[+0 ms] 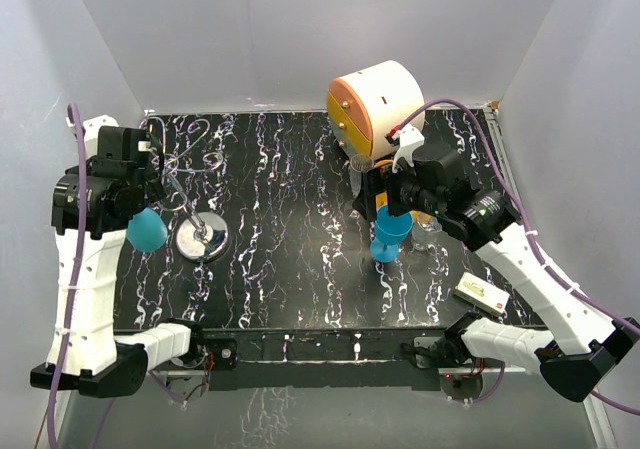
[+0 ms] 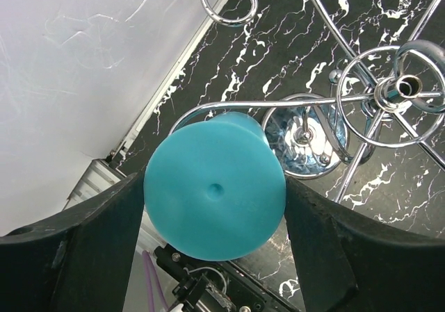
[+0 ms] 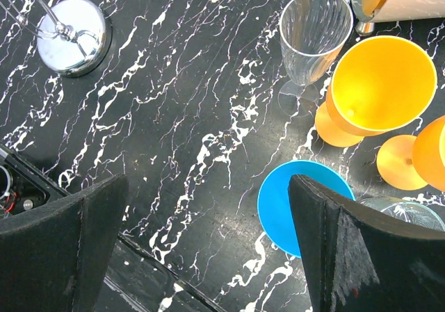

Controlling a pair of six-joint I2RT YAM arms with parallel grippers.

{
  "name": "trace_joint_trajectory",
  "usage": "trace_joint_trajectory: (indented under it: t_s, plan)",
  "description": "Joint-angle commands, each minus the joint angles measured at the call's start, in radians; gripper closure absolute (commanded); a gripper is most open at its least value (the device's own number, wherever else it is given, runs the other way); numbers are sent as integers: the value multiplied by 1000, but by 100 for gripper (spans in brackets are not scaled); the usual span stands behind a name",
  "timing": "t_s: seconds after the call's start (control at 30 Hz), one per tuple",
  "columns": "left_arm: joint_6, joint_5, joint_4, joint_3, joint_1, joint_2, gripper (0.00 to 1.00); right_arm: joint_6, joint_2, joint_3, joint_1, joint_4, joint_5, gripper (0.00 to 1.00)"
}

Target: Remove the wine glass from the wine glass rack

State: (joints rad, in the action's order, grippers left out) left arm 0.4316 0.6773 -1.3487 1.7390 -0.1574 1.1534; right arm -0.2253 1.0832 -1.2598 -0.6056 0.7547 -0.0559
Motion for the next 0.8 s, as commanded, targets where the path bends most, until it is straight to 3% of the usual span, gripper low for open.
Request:
trace_joint_trajectory:
  t_s: [0.0, 0.43, 0.77]
  plan:
    - [3, 34, -21, 64, -4, -15, 36, 11, -22, -12, 6, -55, -9, 2]
    - [4, 45, -46, 107, -4, 12, 38, 9, -20, -22, 6, -55, -9, 2]
    - [-11, 154, -7, 68, -4, -9, 37, 8, -29, -30, 6, -56, -7, 2]
